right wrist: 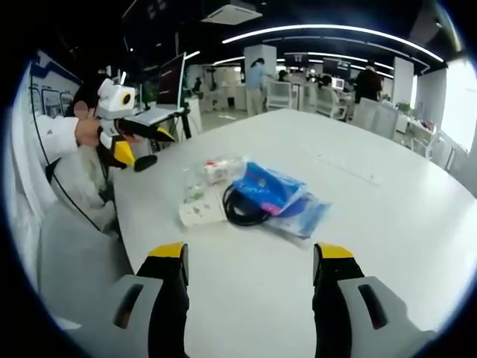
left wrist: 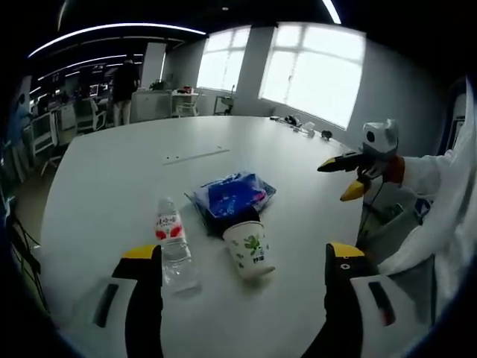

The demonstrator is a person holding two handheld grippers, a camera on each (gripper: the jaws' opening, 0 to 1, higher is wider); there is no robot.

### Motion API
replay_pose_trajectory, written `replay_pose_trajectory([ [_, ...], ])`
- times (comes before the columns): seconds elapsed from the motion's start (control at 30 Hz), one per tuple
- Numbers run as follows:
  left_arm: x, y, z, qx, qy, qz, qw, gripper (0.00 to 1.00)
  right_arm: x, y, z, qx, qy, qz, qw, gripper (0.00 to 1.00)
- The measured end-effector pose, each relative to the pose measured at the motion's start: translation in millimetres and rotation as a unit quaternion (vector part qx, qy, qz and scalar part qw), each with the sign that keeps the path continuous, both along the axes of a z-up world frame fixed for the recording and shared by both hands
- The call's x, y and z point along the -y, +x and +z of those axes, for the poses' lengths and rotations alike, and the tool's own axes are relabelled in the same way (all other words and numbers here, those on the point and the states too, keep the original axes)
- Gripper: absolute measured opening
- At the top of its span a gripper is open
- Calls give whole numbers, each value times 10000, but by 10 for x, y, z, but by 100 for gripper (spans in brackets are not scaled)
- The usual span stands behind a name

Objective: Arrange the tabletop items into an orderly group along one side of the table until the central work area is clear of visible clutter.

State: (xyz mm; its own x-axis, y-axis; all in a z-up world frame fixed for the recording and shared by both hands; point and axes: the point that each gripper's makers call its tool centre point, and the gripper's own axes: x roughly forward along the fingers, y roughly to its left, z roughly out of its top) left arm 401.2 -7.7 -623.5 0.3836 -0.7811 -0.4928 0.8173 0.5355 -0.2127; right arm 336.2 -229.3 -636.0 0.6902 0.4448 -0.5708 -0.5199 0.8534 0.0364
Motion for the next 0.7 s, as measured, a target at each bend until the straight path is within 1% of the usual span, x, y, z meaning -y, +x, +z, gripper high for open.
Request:
replay_pose_trajectory([
  [0.47,170,143,41,67,-42,-98,9999,92,-42,189,42,73,-20,48,10000,65],
  [0.7,268,248,60,96,-96,-141,9998,90,-41,283,42,92,-35,23,9999,63],
])
